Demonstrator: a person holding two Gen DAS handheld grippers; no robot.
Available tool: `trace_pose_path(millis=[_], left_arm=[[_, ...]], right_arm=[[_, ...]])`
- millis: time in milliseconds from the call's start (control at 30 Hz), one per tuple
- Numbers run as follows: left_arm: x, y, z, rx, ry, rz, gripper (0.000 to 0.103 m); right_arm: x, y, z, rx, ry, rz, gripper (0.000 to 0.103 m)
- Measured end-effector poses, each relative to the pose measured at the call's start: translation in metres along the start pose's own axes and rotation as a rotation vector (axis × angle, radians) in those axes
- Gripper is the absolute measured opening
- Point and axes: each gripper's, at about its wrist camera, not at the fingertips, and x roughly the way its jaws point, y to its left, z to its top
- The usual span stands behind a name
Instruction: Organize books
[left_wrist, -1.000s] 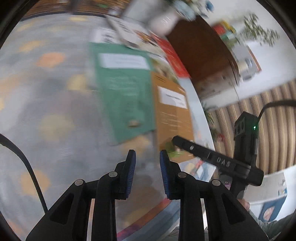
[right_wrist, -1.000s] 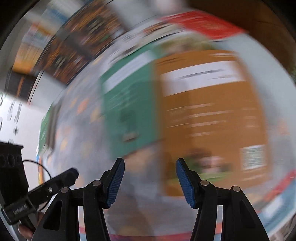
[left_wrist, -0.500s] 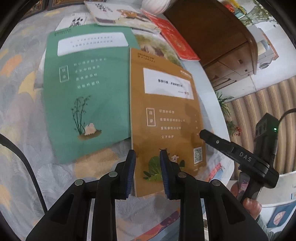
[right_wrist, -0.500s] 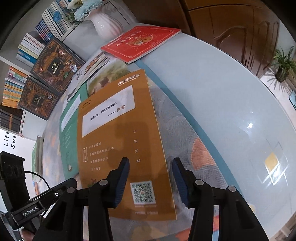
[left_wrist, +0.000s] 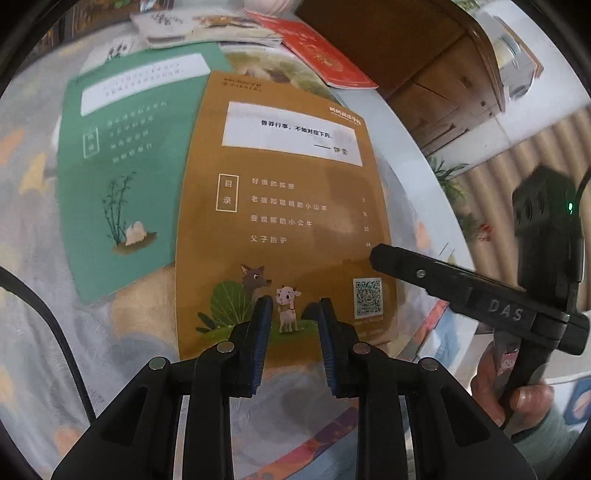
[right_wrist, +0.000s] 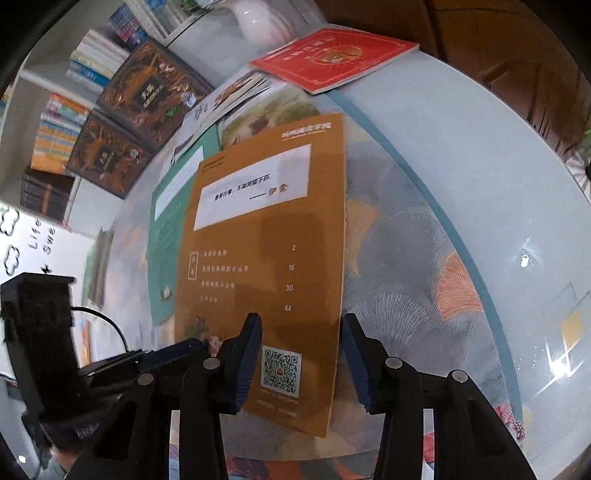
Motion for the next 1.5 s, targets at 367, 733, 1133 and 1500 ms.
trace_pose_path(millis=[367,733,1133,1500], left_arm=[[-0.014,0.049,0.000,-0.161,-0.065,0.078,0.023],[-0.012,0.050,-0.014,-0.144,-0.061,0.088,0.024],[-0.110,0.130,-0.057,-0.461,-0.353,0.075,0.024],[-0.170,0.223,-0.127,-0.744,-0.452,0.182,0.024]], right_arm=[[0.010,-0.011,0.027,0.056,0.005,0.046,0.047],[-0.016,-0.004,0.032,0.074,0.001,0.202,0.048],[-0.045,0.165,0.053,-0.206,0.036,0.583,0.048],[0.048,0.256,0.003,-0.432,0.221,0.351,0.048]])
